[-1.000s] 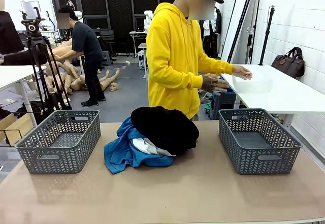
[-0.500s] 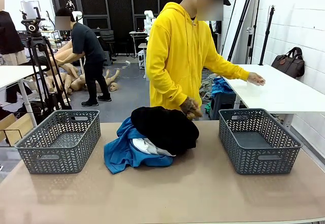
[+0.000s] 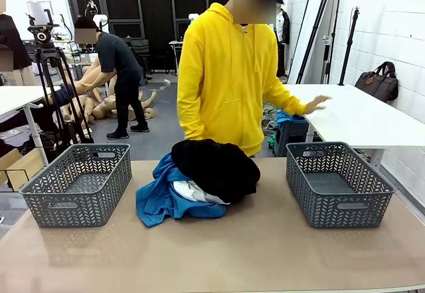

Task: Sort the tops and bottoms.
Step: Lift clothes from the center of the table with your left hand.

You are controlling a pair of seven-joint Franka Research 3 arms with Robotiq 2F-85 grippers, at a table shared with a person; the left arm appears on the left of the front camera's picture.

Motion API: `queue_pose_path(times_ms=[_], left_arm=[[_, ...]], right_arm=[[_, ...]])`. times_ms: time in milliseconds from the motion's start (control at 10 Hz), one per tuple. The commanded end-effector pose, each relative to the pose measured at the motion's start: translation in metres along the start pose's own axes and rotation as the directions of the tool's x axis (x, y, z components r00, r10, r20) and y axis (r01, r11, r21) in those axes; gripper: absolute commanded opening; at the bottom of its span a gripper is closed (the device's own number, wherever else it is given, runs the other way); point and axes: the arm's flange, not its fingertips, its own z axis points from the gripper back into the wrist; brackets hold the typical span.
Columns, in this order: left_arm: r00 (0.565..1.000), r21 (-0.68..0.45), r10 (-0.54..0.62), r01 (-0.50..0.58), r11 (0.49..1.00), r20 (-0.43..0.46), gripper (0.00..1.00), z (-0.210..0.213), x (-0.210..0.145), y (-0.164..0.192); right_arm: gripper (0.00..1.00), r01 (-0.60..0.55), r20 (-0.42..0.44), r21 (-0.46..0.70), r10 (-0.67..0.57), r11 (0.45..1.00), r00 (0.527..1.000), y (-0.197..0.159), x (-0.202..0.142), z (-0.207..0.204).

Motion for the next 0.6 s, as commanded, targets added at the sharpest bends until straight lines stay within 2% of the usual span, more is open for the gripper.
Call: queue_pose_path(times_ms=[0,500], left_arm=[[1.000,-0.015,-0.011,0.011,1.000,0.011,1.00,-0.0001,-0.0033,0.0040],[1.000,-0.015,-0.011,0.011,1.000,0.011,1.00,-0.0001,-0.0033,0.0040]], right_arm=[[1.00,-0.006,-0.010,0.000,0.006,1.000,1.000,-0.0004,-0.0006,0.0013],[1.00,-0.006,-0.010,0.000,0.006,1.000,1.000,-0.0004,-0.0006,0.0013]])
